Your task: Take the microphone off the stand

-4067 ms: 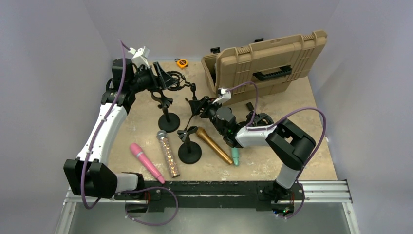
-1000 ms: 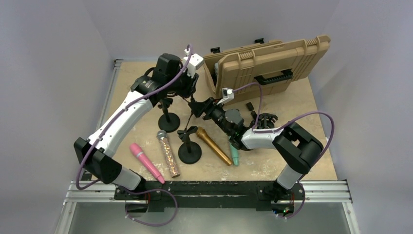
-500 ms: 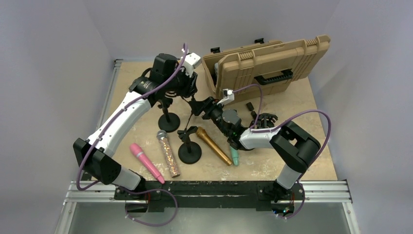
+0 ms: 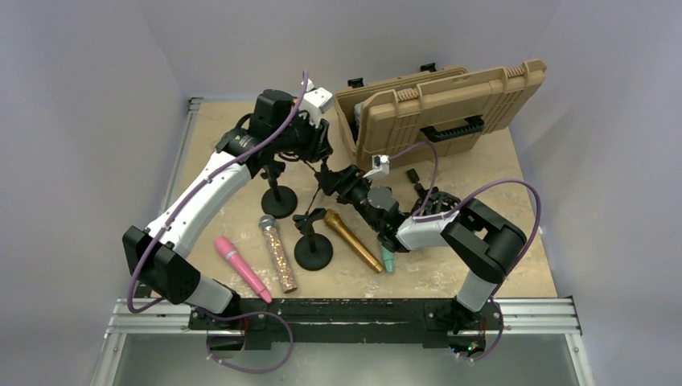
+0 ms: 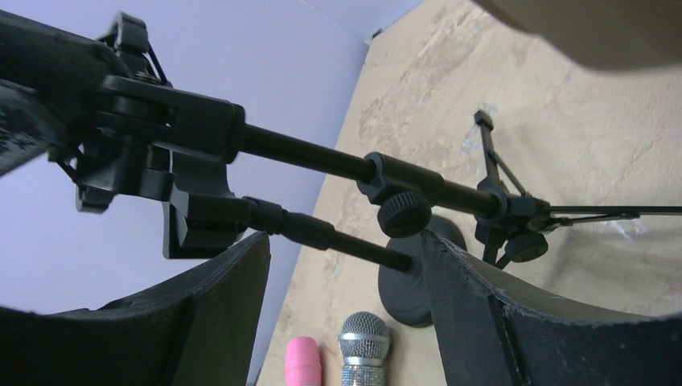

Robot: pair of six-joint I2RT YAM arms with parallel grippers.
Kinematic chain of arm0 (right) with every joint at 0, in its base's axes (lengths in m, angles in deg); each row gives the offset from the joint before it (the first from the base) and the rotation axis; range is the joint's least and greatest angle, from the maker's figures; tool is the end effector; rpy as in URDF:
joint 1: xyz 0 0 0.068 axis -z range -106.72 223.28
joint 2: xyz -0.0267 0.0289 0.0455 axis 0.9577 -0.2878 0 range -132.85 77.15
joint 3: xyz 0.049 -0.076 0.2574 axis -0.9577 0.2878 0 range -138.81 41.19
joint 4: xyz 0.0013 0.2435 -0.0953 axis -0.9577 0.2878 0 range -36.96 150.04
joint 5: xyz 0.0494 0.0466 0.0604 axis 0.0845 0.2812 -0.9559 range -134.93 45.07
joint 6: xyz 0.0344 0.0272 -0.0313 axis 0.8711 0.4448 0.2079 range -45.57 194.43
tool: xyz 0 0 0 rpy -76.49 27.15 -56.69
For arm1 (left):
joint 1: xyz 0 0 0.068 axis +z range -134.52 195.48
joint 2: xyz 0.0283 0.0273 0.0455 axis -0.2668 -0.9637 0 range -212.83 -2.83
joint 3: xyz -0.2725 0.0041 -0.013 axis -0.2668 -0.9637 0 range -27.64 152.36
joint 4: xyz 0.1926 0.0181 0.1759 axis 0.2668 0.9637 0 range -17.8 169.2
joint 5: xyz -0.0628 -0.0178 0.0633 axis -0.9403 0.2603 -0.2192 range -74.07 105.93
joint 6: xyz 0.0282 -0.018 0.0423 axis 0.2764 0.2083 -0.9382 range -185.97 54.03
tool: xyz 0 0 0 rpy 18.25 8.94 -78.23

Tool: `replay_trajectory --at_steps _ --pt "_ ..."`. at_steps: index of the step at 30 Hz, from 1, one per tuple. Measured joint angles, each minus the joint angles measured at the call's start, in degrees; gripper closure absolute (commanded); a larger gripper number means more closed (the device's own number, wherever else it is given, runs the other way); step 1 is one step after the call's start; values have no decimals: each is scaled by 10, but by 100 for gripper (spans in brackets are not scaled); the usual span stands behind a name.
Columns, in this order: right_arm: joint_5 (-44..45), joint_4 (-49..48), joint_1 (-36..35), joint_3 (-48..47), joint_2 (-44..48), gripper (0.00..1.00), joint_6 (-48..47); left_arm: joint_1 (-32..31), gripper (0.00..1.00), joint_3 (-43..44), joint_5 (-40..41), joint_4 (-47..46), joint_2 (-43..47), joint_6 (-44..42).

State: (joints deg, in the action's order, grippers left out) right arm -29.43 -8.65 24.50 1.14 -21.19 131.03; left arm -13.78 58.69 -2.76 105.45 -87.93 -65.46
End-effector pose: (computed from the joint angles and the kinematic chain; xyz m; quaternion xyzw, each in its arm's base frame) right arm 0.2353 0.2542 0.2042 0.1443 0.6713 0.5175 0.5107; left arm 0.2845 -0.1725 0.3847 0.2905 0.8166 -0.2601 0.4256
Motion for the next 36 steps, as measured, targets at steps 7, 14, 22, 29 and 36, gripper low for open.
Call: replay_trajectory --at_steps 7,14,22,29,36 --pt "1 -3 -3 15 0 31 21 0 69 -6 -16 -7 1 4" --pt "6 -9 -2 15 -5 37 23 -1 69 -7 -21 -8 2 4" --pt "31 2 0 15 -5 65 19 -1 69 -7 -25 -9 0 9" --pt "59 29 -3 13 -5 100 -3 0 70 -7 -26 -15 -7 14" --pt "172 104 -48 -31 -5 100 -17 5 72 -2 -14 -28 -27 19"
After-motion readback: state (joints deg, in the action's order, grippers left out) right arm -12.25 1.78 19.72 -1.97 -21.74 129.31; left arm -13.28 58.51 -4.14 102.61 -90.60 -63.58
